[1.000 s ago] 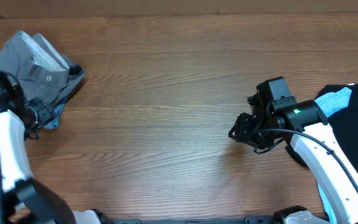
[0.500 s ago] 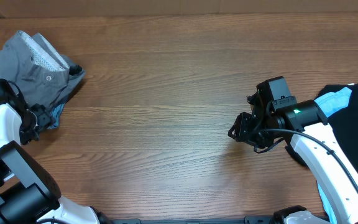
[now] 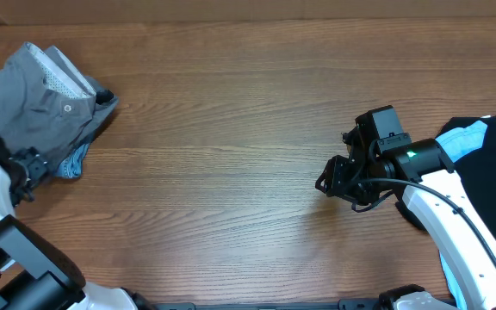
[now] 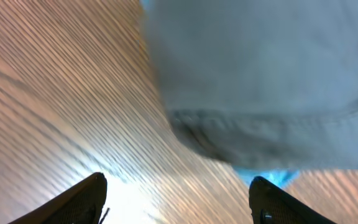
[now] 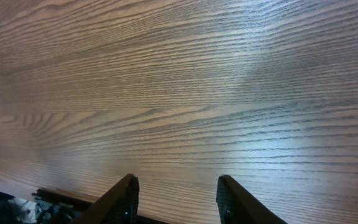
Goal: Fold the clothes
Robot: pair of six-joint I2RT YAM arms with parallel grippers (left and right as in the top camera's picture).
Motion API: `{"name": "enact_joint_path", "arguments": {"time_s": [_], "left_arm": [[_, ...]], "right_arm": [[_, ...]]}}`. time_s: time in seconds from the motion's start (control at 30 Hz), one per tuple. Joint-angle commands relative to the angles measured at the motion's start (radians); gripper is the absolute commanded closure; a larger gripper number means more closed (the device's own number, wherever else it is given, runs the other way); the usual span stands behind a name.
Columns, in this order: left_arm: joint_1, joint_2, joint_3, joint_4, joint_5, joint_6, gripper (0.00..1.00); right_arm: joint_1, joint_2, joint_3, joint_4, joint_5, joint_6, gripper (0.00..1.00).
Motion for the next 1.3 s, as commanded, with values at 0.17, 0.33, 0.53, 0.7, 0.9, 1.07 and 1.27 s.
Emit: {"name": "enact_joint_path", "arguments": {"time_s": [0.17, 0.33, 0.53, 0.7, 0.9, 1.07, 1.27], "left_arm": [[0.066, 0.092, -0.051, 0.134, 0.212, 0.098, 0.27], [0.06, 0.177, -0.051, 0.187, 0.245, 0.101, 0.36], [0.06, 0.181, -0.05, 0.208, 0.33, 0.102, 0.59], [0.061, 0.135, -0.049, 0.167, 0.381, 0.097, 0.87], [0.061, -0.011, -0.049, 0.127, 0.467, 0.06, 0.96], [0.06, -0.134, -0.049, 0.109, 0.502, 0.009, 0.96], [0.024, -0.153, -0.049, 0.061, 0.501, -0.014, 0.96]], "right_arm": [[0.0, -0.015, 0.02, 0.0, 0.009, -0.033, 0.54], [0.0, -0.015, 0.02, -0.012, 0.008, -0.032, 0.54], [0.0, -0.015, 0.02, -0.024, 0.008, -0.032, 0.54], [0.0, -0.015, 0.02, -0.028, 0.008, -0.032, 0.54], [0.0, -0.015, 0.02, -0.028, 0.008, -0.032, 0.54], [0.0, -0.015, 0.02, -0.027, 0.008, -0.032, 0.54], [0.0, -0.015, 0.02, -0.017, 0.008, -0.032, 0.54]]}}
